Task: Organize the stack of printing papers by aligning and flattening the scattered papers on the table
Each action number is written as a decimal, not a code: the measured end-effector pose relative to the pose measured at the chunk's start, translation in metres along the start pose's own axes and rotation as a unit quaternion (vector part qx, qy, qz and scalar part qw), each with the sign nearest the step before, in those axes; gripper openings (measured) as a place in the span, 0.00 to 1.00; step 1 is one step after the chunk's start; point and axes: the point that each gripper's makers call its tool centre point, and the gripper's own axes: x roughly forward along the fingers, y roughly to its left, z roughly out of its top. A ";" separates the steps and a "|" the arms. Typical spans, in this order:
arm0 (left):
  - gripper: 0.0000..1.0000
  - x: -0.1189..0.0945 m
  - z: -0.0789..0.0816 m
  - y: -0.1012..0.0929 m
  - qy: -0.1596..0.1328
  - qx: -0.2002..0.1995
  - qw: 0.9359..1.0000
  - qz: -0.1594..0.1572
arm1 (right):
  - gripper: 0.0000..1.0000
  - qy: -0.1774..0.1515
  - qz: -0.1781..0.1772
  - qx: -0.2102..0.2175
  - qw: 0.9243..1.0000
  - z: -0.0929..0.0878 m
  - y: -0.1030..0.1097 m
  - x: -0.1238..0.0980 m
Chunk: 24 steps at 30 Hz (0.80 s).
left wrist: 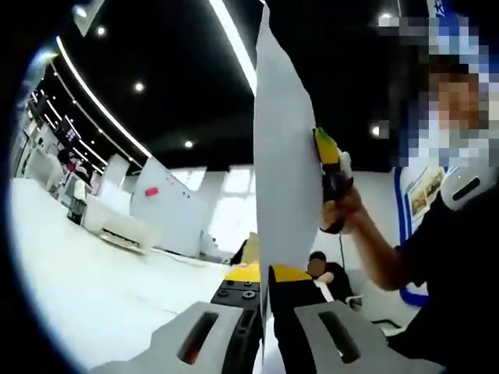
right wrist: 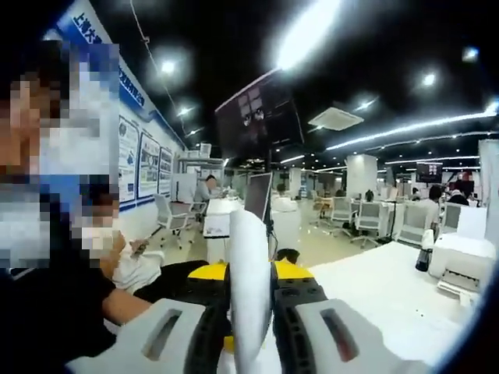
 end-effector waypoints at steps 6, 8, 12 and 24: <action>0.05 -0.001 -0.005 0.003 0.017 0.013 1.000 0.014 | 0.24 0.002 -0.024 -0.025 0.999 0.004 -0.009 -0.011; 0.05 -0.001 -0.006 0.004 0.019 0.014 1.000 0.016 | 0.25 -0.002 -0.031 -0.028 0.999 0.008 -0.012 -0.016; 0.05 -0.001 -0.007 0.004 0.021 0.012 1.000 0.019 | 0.25 -0.010 -0.045 -0.033 0.998 0.015 -0.019 -0.027; 0.06 0.000 -0.013 0.008 0.038 0.024 0.999 0.030 | 0.25 -0.027 -0.095 -0.028 0.995 0.019 -0.040 -0.074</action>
